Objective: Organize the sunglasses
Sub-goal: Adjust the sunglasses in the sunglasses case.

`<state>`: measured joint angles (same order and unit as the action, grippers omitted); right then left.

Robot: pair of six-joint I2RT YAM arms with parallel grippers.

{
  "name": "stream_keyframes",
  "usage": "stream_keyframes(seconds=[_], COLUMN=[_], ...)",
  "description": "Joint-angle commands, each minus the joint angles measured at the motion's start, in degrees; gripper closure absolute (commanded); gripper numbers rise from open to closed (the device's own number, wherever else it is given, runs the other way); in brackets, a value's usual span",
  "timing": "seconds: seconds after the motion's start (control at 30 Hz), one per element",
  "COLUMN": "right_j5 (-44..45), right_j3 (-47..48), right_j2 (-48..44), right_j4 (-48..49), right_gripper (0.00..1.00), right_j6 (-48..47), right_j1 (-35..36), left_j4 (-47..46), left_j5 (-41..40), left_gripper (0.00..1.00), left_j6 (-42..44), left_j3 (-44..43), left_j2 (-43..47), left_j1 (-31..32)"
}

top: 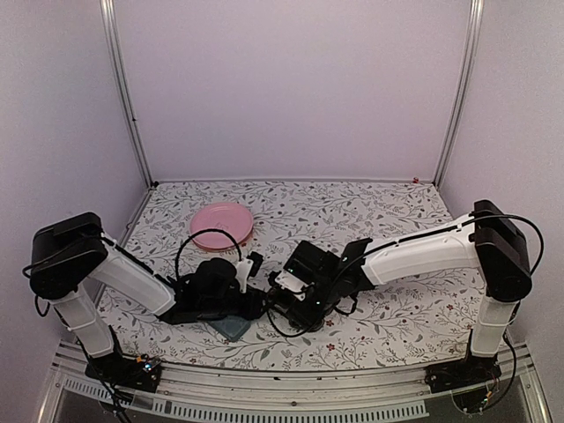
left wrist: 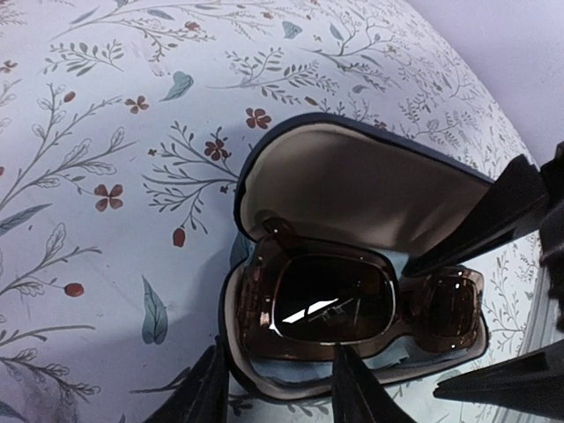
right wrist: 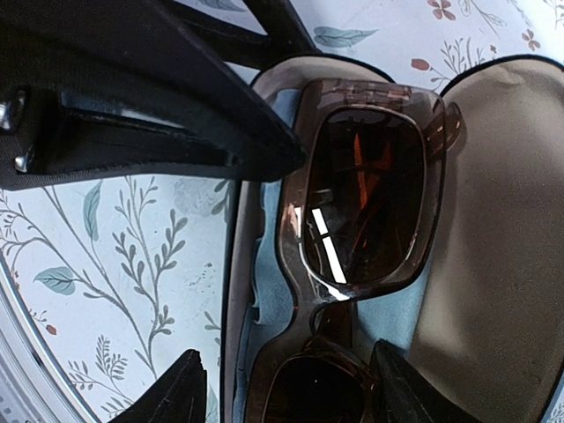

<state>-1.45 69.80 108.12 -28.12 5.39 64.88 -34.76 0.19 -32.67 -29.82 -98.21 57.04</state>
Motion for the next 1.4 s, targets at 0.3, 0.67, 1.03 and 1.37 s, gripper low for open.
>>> stream_keyframes(seconds=[0.3, 0.67, 1.03, 1.37], right_j5=[3.39, 6.19, 5.63, 8.09], right_j3=[-0.10, -3.39, -3.88, -3.60], right_j2=[1.55, -1.11, -6.66, -9.33], right_j4=[-0.88, -0.22, 1.27, 0.63], right_gripper=[0.37, 0.32, 0.19, 0.16], right_j6=[-0.11, -2.03, -2.23, -1.53], right_j1=[3.24, 3.24, 3.25, 3.23], left_j4=[0.78, 0.05, 2.72, 3.51], left_j5=[1.19, -0.25, -1.29, -1.07], left_gripper=[0.60, 0.60, 0.60, 0.60], left_j6=[-0.54, 0.21, 1.34, 1.98], left_j3=[2.17, 2.70, 1.76, 0.73], left_j2=[-2.31, -2.21, -1.66, -1.99], left_j1=[3.20, 4.40, 5.43, 5.56])
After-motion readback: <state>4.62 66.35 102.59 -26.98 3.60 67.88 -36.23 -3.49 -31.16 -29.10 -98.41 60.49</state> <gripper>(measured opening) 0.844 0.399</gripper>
